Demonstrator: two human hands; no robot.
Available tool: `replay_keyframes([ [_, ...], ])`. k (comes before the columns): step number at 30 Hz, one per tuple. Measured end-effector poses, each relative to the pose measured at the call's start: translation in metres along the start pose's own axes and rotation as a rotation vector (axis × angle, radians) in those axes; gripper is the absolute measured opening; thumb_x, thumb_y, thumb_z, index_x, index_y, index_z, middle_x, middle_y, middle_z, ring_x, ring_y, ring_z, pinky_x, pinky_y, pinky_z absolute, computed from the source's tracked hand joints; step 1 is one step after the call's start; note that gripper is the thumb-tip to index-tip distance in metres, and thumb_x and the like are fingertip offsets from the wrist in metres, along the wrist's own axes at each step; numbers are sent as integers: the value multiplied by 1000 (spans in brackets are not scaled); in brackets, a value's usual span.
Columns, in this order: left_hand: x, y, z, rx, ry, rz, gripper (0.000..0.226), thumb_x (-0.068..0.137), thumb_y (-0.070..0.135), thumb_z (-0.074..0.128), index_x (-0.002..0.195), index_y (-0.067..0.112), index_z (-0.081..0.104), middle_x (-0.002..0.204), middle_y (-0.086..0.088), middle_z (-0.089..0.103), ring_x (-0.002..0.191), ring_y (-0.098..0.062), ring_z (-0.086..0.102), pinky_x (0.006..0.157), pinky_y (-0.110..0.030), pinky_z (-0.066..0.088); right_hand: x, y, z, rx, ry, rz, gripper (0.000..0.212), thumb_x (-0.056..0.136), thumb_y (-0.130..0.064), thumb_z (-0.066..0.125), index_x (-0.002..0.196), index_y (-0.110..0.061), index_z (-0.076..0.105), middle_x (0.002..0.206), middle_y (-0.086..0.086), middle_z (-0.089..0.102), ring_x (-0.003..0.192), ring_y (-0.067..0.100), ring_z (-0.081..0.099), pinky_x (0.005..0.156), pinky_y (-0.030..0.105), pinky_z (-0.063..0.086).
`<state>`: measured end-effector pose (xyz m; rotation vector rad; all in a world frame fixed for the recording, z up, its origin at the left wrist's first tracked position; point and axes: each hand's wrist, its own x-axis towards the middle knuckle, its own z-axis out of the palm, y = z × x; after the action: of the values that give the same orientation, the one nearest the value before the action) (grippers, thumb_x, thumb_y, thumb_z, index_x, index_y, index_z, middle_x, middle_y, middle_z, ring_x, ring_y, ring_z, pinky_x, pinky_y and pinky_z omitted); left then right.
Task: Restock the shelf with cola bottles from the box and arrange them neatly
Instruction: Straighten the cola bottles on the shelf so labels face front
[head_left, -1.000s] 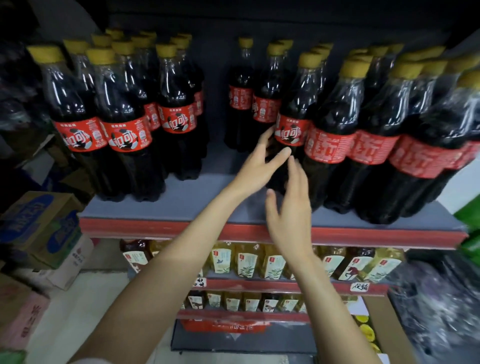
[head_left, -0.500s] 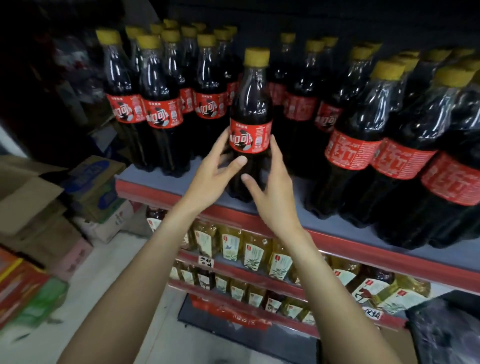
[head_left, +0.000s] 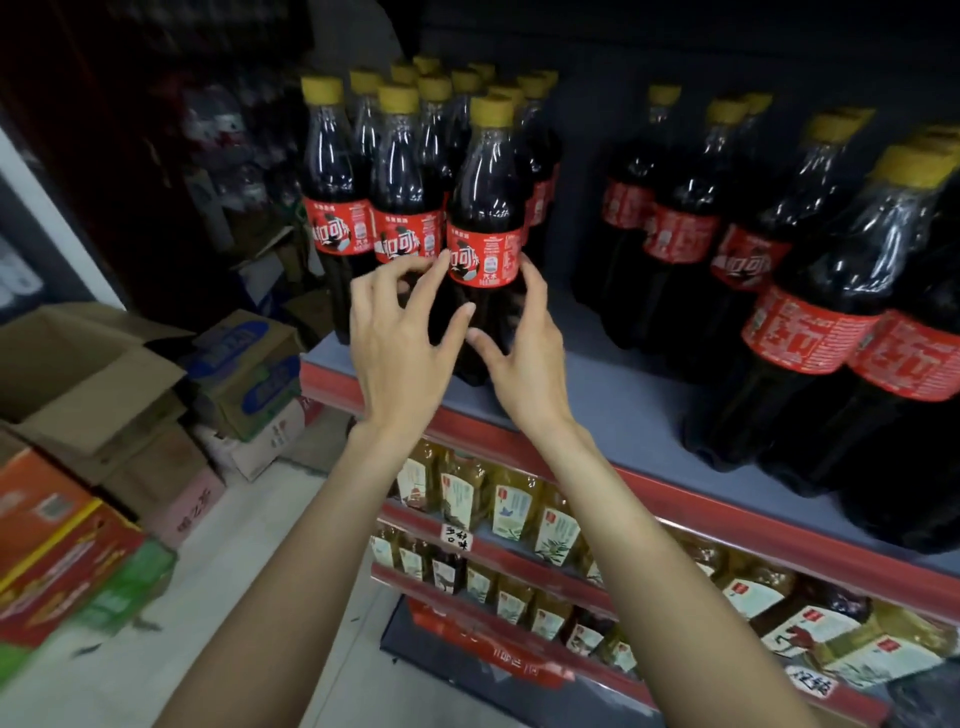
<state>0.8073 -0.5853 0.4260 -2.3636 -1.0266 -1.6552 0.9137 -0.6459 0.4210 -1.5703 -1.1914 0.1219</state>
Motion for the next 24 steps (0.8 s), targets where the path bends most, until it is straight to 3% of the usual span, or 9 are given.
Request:
replay_keyframes([
  [3, 8, -7, 2, -12, 43, 12, 44, 89, 36, 64, 125, 11, 60, 120, -10, 58, 108, -19, 42, 92, -27, 38, 6, -3, 6, -20, -12, 0, 83, 87, -13, 69, 150, -21, 16, 143, 8, 47, 129, 21, 46, 101, 33, 43],
  [8, 11, -9, 11, -81, 49, -18, 49, 88, 36, 65, 127, 9, 55, 122, -12, 56, 113, -20, 42, 98, -27, 36, 11, 0, -1, -29, -68, -16, 78, 87, -25, 70, 148, -22, 21, 144, 6, 44, 129, 18, 46, 102, 40, 45],
  [11, 8, -2, 13, -157, 111, -20, 44, 86, 24, 67, 125, 8, 55, 120, -14, 56, 112, -21, 44, 100, -19, 31, 12, 4, -20, -104, -48, -62, 59, 91, -34, 63, 142, -18, 38, 139, 3, 48, 126, 13, 46, 101, 23, 37],
  [13, 5, 8, 13, -248, 198, 50, 36, 86, 14, 65, 119, 4, 57, 114, -16, 59, 110, -22, 48, 101, -19, 31, 10, 10, -35, -172, 38, -93, 45, 95, -27, 60, 136, -14, 48, 131, 4, 53, 120, 14, 51, 96, 17, 36],
  [16, 6, 34, 23, -444, 196, 153, 27, 88, 8, 58, 114, 1, 57, 107, -15, 61, 105, -22, 52, 95, -30, 44, 14, 28, -51, -382, 162, -76, 45, 92, -11, 57, 136, -9, 49, 134, 10, 50, 122, 26, 49, 101, 32, 41],
  [19, 19, 62, 49, -596, 23, 87, 31, 88, 7, 56, 117, -1, 57, 112, -13, 60, 106, -19, 54, 90, -37, 49, 26, 47, -58, -852, 145, -105, 51, 82, -5, 64, 132, -5, 54, 145, 14, 45, 132, 39, 42, 101, 53, 41],
  [24, 53, 102, 99, -727, -132, -7, 41, 88, 3, 53, 128, 5, 51, 125, -12, 54, 116, -23, 54, 96, -42, 48, 38, 63, -73, -1192, 134, -227, 58, 61, -14, 85, 115, -2, 67, 124, 12, 65, 119, 29, 59, 91, 48, 50],
])
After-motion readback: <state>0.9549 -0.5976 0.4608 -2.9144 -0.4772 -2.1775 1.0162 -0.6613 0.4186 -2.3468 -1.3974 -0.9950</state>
